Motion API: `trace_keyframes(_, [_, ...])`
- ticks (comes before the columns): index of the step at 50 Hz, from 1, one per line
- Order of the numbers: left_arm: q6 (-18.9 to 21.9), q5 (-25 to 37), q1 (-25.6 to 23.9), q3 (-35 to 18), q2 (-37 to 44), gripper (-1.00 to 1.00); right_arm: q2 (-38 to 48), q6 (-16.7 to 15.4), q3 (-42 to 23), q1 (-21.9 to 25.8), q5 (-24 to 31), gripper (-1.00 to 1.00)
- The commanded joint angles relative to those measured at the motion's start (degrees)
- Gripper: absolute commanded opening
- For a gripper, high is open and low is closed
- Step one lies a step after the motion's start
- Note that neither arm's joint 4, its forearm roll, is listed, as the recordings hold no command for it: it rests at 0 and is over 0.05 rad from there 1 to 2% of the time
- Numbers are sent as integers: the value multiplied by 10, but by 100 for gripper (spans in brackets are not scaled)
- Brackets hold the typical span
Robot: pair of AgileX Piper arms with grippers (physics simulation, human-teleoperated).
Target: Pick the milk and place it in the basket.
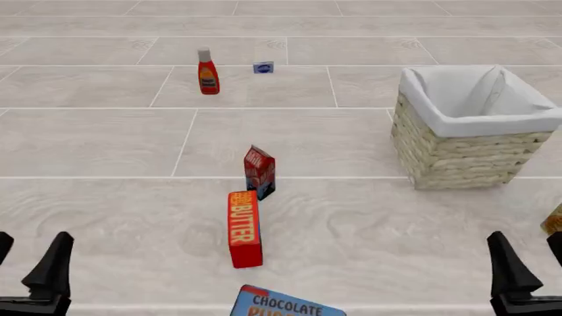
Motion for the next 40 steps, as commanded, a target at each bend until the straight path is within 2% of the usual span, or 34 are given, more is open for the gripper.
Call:
trace_keyframes(1, [0, -1, 0, -1, 2, 100, -6, 5, -6, -7, 9, 100])
trace_keyframes(15, [0, -1, 0, -1, 2, 100, 10, -31, -38, 6, 30, 100])
trace_keyframes(17, [0, -1, 0, -1, 2, 100, 21, -28, -47, 12, 29, 100])
trace_keyframes(23, [0, -1, 0, -1, 2, 100, 78, -22, -78, 53, 8, 100])
trace_keyframes(24, [0, -1, 0, -1, 2, 100, 109, -26, -92, 73, -3, 100])
trace_keyframes(25, [0, -1, 0, -1, 2, 100, 110, -26, -92, 73, -4, 100])
trace_keyframes(26, [0, -1, 0, -1, 2, 100, 135, -39, -99, 92, -14, 100])
trace_keyframes(28, [0, -1, 0, -1, 2, 100, 161, -53, -108, 91, -25, 100])
trace_keyframes(33, [0, -1, 0, -1, 2, 100, 228, -38, -148, 145, -39, 100])
trace_keyframes(35, [0, -1, 0, -1, 2, 100, 235, -42, -154, 147, -40, 100])
trace_keyframes(38, [0, -1, 0, -1, 2, 100, 290, -48, -177, 194, -44, 100])
trace_keyframes(40, [0, -1, 0, -1, 2, 100, 306, -62, -188, 201, -46, 100])
